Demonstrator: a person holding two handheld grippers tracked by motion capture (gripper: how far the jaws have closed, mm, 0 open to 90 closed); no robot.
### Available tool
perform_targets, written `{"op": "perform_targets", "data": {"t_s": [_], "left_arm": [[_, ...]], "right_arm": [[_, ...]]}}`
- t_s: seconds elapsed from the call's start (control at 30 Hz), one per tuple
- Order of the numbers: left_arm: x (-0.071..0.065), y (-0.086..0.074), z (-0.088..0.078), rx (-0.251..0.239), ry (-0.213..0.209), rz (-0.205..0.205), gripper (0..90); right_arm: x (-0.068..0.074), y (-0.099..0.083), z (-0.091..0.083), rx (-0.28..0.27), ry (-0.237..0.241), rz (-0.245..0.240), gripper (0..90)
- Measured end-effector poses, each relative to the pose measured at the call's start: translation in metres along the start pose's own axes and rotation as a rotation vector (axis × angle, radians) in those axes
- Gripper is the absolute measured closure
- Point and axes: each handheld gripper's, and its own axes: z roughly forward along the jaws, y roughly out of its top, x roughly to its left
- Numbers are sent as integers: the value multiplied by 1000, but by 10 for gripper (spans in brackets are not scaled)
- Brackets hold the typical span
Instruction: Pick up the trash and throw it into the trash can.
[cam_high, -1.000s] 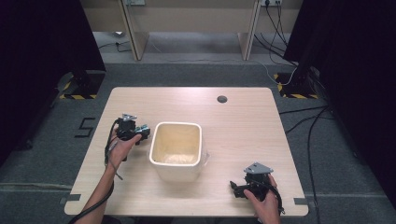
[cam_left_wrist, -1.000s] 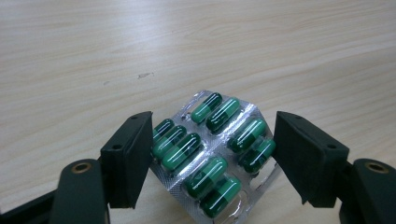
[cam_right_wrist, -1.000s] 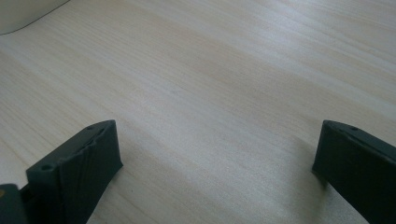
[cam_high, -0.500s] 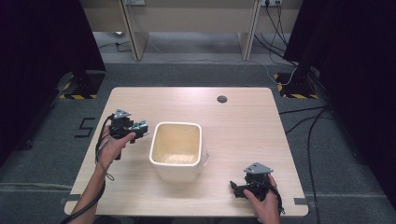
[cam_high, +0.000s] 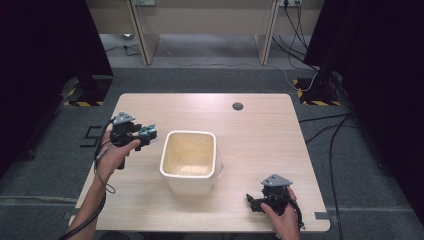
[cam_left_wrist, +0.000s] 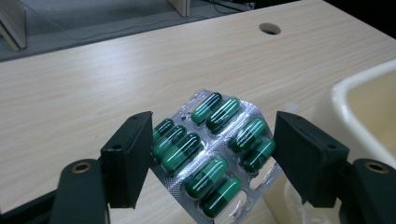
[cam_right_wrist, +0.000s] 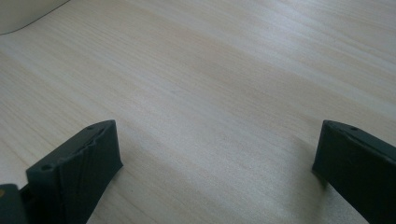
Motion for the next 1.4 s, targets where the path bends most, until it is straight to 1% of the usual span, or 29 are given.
{"op": "perform_targets", "data": {"t_s": [0.13,0.23,0.43,0.57,0.7,0.8,0.93,1.07,1.4], "left_arm": [[-6,9,-10,-26,-28,15,293],[-14,14,-17,-39,-60,29,293],[-34,21,-20,-41,-130,65,294],[-48,22,-19,-45,-158,87,294],[-63,22,-17,-39,-204,105,293],[-71,22,-14,-35,-239,110,293],[-79,22,-11,-27,-265,119,293],[-86,20,-8,-14,-299,125,293],[-100,14,5,30,-330,151,293]], "right_arm": [[0,0,0,0,0,2,7],[0,0,0,-2,-1,-1,7],[0,0,0,-1,-1,1,7],[0,0,0,-1,-1,1,8],[0,0,0,-2,-3,-1,8],[0,0,0,-2,-3,-2,8],[0,0,0,-2,-3,-2,8],[0,0,0,-2,-2,-2,8],[0,0,0,0,-2,-3,8]]}}
